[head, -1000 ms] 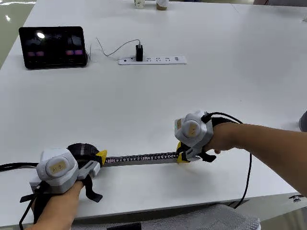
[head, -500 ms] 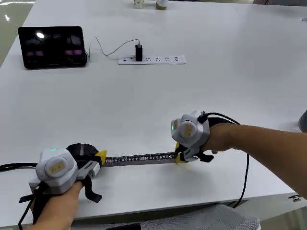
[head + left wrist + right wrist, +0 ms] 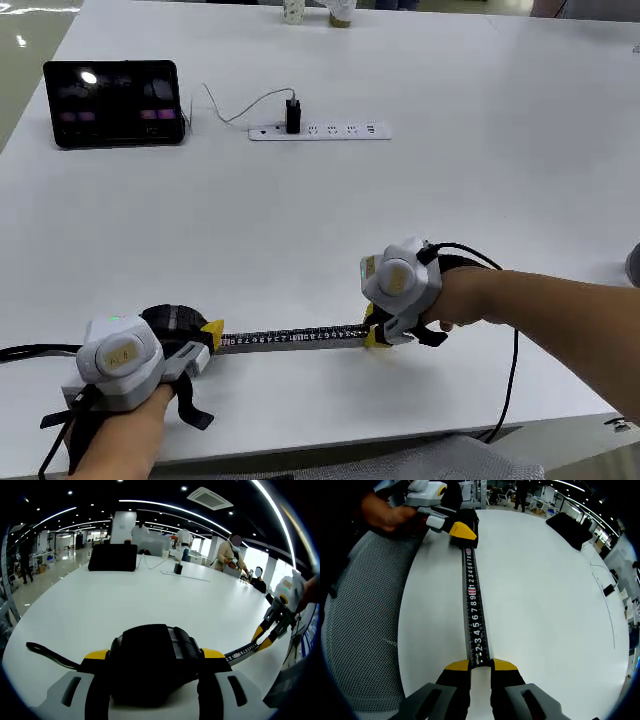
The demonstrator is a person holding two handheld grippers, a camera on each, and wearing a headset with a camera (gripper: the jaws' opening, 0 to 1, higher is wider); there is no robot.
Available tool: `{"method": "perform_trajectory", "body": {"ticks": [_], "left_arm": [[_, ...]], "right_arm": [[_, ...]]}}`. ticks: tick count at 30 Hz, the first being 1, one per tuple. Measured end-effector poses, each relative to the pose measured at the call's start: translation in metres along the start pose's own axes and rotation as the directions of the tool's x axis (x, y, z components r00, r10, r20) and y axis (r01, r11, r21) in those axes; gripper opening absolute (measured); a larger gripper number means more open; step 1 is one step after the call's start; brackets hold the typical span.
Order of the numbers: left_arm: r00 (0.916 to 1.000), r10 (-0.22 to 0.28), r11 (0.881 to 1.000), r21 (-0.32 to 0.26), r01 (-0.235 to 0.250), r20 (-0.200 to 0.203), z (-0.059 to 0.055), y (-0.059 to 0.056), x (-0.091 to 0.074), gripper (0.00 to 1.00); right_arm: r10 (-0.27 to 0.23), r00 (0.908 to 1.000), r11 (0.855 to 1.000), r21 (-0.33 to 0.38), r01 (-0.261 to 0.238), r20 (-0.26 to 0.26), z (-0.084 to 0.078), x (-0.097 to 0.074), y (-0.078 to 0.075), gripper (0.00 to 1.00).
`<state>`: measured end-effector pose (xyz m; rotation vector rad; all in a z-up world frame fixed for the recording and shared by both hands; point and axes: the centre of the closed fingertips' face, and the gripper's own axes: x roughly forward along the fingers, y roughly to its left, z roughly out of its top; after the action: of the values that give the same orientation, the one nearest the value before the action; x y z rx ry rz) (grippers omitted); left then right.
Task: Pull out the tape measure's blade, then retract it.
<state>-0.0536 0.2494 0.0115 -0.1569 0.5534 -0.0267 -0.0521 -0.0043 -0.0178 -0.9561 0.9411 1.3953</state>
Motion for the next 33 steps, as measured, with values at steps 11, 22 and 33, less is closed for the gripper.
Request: {"method": "perform_trajectory", "body": {"ticks": [11,22,33], "left_arm": [[1.0000,-0.002,1.000,0.001,0.002,0.000,-0.0005,-0.0001,0.0005,0.66],[1.0000,-0.002,1.000,0.001,0.002,-0.002,-0.0008,0.0001,0.0009,0.66],[1.0000,-0.003,1.000,0.000,0.003,-0.003,-0.0008,-0.0002,-0.0001,0.66]], "right_arm": [[0.001,1.0000,1.000,0.001,-0.001,-0.006,0.0019,0.0012,-0.0002,0.11],[-0.003,1.0000,1.000,0.015,0.003,-0.009,0.0040,0.0017,0.0001,0.11],[-0.010,0.9999,0.999,0.035,0.010,-0.014,0.0079,0.0027,0.0006,0.11]]}}
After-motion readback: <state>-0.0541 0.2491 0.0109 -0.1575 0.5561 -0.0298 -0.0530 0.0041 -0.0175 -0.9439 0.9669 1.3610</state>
